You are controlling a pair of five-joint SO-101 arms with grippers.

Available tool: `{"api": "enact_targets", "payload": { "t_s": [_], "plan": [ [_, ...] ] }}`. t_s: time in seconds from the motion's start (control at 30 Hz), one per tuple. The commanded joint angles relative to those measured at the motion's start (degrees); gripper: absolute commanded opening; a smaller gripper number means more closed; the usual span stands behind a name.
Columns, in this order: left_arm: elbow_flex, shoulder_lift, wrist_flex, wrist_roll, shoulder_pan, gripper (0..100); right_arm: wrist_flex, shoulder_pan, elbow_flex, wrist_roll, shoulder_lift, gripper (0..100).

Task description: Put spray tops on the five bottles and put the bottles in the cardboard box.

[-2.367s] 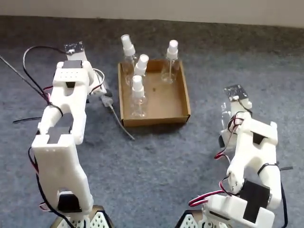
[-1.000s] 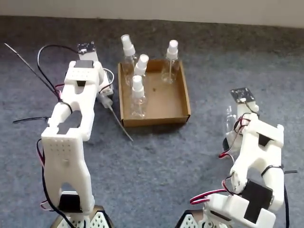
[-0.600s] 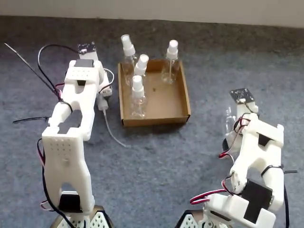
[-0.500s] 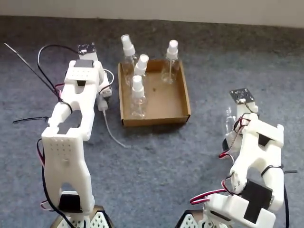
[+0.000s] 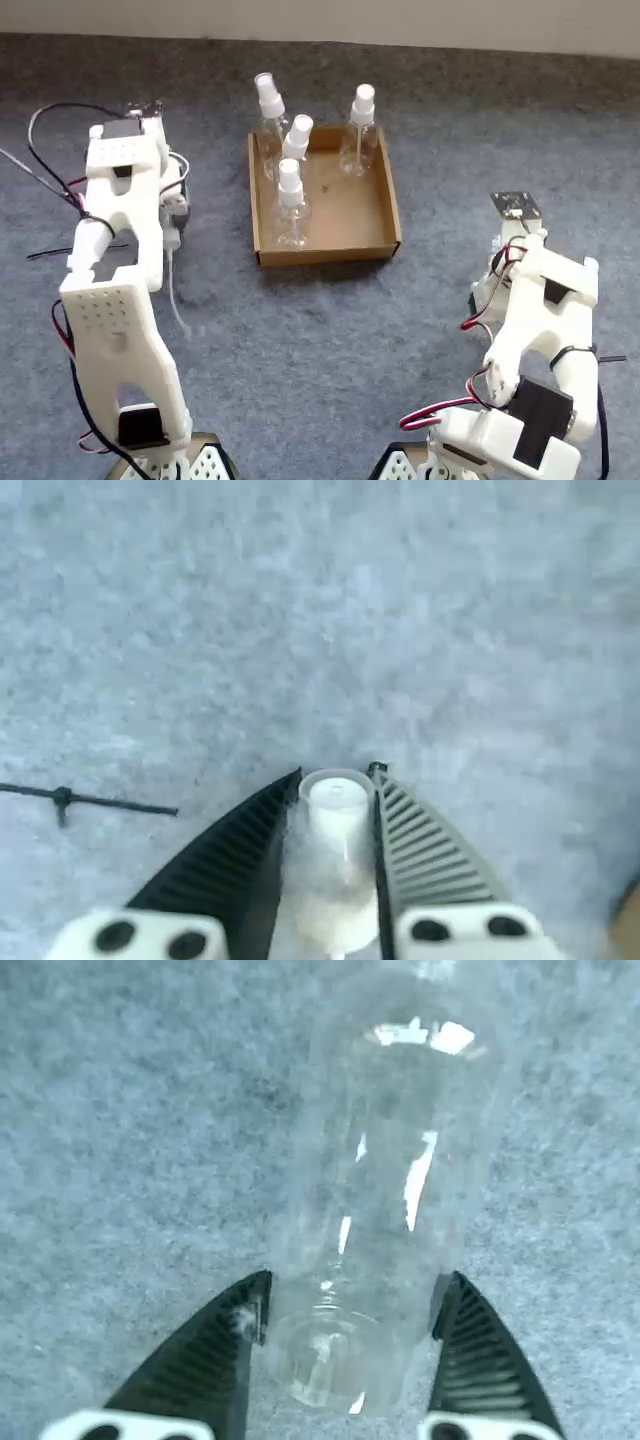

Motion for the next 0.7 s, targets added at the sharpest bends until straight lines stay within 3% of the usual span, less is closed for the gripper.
{"api": "enact_targets", "payload": {
  "t_s": [0.0,0.3,0.47,0.67],
  "plan": [
    [-5.23,-0.92,7.56,-3.34,0.84,7,0.57,-0.48,-4.79,-0.97,-0.66,18.7],
    [-0.84,-0.92,9.05,-5.01,3.91,7,2.95,-0.22,-8.66,-3.78,-0.31,18.9],
    [2.68,-0.92,4.22,-4.92,3.91,7,3.21,-0.40,-8.66,-3.52,-0.31,19.3],
    [6.73,-0.92,0.00,-4.92,4.09,7,3.21,-0.48,-8.66,-3.78,-0.31,31.8]
  ]
}}
